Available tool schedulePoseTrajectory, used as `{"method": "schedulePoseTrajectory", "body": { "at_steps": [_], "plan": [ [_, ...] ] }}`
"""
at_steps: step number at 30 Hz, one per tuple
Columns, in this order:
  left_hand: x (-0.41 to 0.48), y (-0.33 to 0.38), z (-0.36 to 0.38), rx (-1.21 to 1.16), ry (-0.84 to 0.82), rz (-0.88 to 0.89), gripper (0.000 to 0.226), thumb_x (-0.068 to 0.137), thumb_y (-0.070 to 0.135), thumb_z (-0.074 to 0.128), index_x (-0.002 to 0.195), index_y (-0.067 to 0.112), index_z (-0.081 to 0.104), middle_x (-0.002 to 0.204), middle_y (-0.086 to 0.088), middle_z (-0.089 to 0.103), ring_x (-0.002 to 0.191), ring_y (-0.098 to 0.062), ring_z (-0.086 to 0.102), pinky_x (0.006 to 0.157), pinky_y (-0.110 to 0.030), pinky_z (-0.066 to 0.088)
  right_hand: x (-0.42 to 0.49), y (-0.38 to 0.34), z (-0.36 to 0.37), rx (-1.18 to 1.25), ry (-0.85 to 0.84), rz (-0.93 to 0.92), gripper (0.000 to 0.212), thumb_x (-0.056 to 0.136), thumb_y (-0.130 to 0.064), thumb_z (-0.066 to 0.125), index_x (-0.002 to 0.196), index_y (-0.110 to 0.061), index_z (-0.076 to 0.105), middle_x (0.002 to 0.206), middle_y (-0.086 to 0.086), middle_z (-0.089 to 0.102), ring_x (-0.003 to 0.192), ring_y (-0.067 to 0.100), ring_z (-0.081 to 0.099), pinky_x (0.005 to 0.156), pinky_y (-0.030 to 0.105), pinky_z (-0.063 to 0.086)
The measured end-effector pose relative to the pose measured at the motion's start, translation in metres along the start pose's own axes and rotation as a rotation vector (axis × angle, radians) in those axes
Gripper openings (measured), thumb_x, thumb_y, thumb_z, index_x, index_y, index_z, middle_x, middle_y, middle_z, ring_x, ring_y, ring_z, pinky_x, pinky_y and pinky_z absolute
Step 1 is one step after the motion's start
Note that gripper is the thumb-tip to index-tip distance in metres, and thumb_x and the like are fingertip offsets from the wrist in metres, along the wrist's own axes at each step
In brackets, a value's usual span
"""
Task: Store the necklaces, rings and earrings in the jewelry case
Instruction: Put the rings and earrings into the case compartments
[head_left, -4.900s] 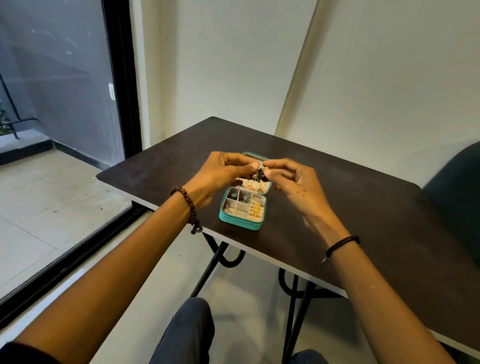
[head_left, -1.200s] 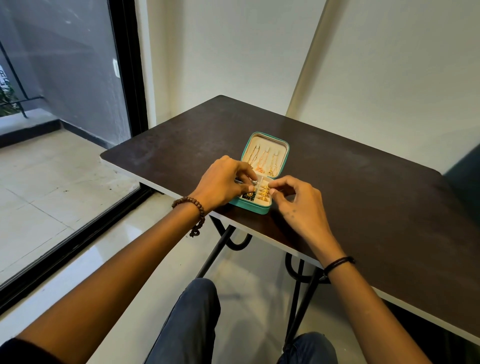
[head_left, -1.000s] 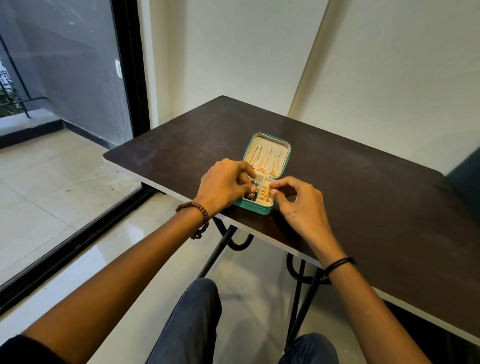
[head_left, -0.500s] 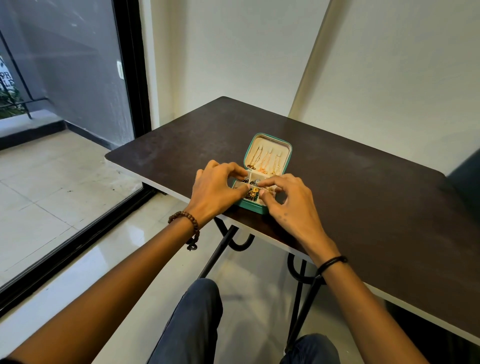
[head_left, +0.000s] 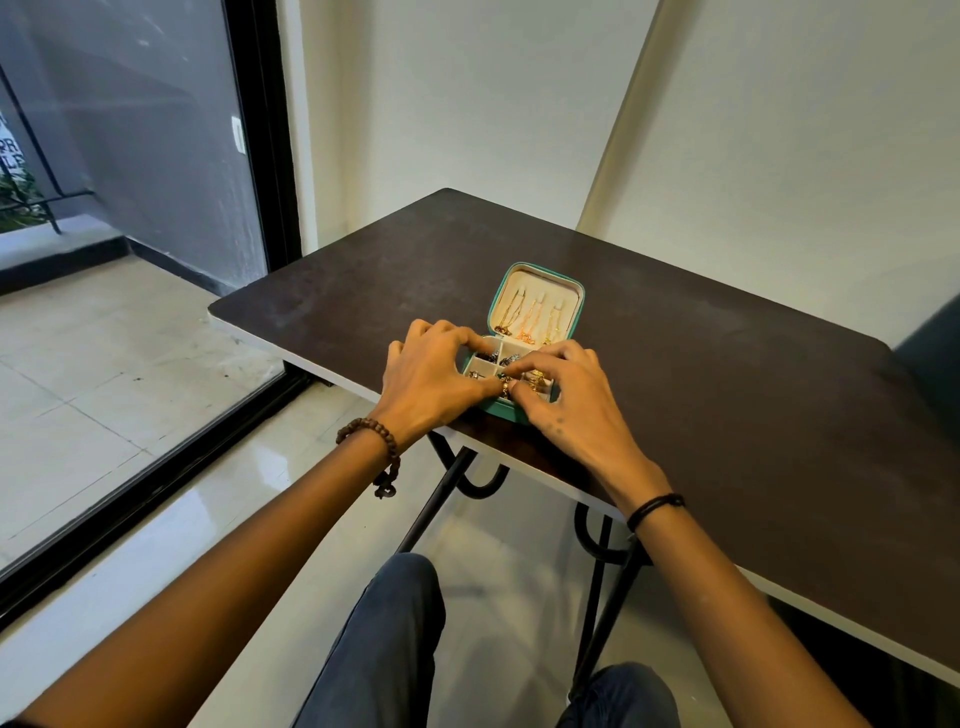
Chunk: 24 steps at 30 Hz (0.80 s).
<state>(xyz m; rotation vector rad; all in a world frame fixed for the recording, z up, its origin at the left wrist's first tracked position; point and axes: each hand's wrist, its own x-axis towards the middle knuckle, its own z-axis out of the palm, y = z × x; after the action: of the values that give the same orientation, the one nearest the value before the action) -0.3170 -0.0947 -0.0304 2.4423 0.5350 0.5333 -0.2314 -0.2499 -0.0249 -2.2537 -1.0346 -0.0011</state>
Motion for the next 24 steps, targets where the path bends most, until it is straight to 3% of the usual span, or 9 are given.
{"method": "schedulePoseTrajectory", "body": {
  "at_steps": [9, 17, 21, 24],
  "plan": [
    [0.0026, -0.0008, 0.005, 0.143, -0.021, 0.084, 0.049, 0.087, 0.058, 0.061, 0.127, 0.03, 0.065, 0.14, 0.006, 0.046, 0.129, -0.016, 0.028, 0.092, -0.03, 0.023, 0.0009, -0.0008, -0.0011, -0.042, 0.0, -0.043, 0.021, 0.095, -0.028, 0.066, 0.115, -0.026, 0.072, 0.123, -0.002, 0.048, 0.12, 0.012, 0.037, 0.077, 0.011, 0.032],
    [0.0052, -0.002, 0.0072, 0.051, -0.037, 0.061, 0.049, 0.088, 0.059, 0.058, 0.125, 0.028, 0.067, 0.136, 0.004, 0.045, 0.128, -0.016, 0.025, 0.093, -0.03, 0.02, 0.0009, 0.0009, 0.0002, -0.052, -0.018, -0.039, 0.021, 0.097, -0.03, 0.063, 0.114, -0.024, 0.072, 0.126, 0.0, 0.048, 0.122, 0.012, 0.036, 0.075, 0.009, 0.031],
    [0.0021, -0.0033, 0.0076, -0.004, -0.029, 0.068, 0.037, 0.095, 0.046, 0.055, 0.127, 0.03, 0.065, 0.136, 0.004, 0.046, 0.128, -0.015, 0.025, 0.095, -0.032, 0.021, 0.0009, 0.0028, 0.0014, -0.014, 0.01, -0.035, 0.019, 0.096, -0.029, 0.065, 0.112, -0.024, 0.073, 0.126, -0.002, 0.049, 0.123, 0.01, 0.037, 0.075, 0.009, 0.033],
    [-0.0009, -0.0078, 0.0048, -0.175, 0.049, 0.026, 0.03, 0.099, 0.032, 0.05, 0.124, 0.029, 0.066, 0.133, 0.004, 0.049, 0.123, -0.009, 0.026, 0.106, -0.039, 0.026, -0.0016, 0.0065, 0.0008, 0.062, 0.075, -0.028, 0.017, 0.096, -0.027, 0.065, 0.111, -0.024, 0.073, 0.125, -0.004, 0.052, 0.124, 0.01, 0.042, 0.085, 0.019, 0.049]
  ]
}}
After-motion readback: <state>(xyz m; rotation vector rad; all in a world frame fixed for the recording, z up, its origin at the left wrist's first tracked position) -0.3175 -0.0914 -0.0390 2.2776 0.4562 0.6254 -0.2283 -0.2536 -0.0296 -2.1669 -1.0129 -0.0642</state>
